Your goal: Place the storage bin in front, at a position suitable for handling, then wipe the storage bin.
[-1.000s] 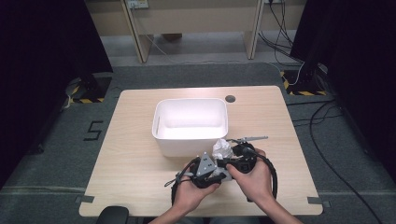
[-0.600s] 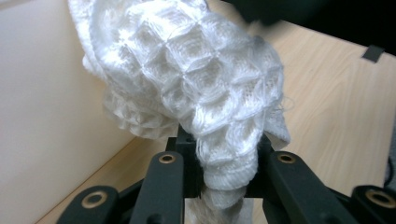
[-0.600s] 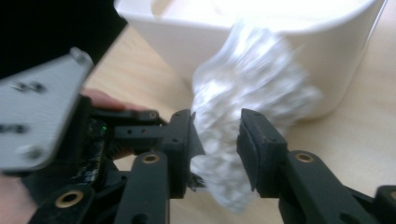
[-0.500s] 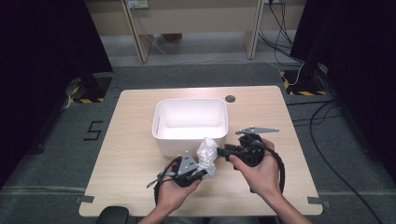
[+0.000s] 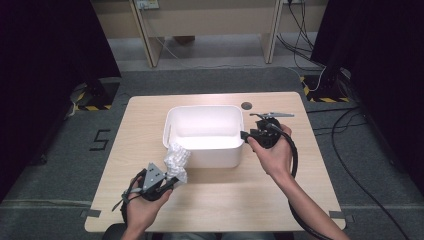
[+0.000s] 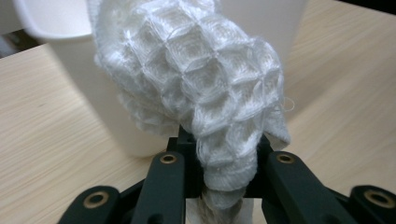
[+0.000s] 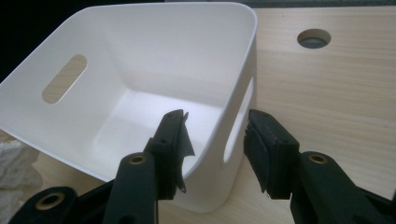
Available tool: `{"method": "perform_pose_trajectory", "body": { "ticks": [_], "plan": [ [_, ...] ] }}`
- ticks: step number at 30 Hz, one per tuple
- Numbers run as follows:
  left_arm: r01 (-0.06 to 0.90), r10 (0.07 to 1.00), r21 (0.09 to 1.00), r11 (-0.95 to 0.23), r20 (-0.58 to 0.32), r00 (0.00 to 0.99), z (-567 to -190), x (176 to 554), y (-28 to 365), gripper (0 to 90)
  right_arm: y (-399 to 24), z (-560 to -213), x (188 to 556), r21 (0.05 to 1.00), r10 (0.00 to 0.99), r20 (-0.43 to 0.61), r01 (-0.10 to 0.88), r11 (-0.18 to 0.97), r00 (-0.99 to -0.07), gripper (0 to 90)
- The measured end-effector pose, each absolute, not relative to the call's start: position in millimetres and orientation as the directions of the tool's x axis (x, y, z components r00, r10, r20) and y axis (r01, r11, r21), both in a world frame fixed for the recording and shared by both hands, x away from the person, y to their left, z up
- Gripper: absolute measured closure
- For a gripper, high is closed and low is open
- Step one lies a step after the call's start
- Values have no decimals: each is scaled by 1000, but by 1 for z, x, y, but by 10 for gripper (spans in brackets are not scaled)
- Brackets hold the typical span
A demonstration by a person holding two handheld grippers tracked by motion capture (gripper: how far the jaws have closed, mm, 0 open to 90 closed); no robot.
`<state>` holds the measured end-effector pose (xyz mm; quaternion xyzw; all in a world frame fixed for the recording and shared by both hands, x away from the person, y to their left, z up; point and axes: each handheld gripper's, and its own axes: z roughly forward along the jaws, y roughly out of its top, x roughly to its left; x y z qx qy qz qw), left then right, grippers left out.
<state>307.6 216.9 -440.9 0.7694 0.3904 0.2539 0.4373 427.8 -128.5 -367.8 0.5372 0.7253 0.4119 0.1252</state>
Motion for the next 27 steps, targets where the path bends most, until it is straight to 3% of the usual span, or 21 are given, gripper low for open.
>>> {"method": "perform_pose_trajectory", "body": {
  "ticks": [9,27],
  "plan": [
    [374,831,881,-290,38,555,-442,314,240,749,-119,-369,444,732,878,238,671,119,-415,626],
    [383,850,878,-287,50,524,-436,326,254,749,-111,-369,442,725,891,196,672,149,-409,650]
  ]
}}
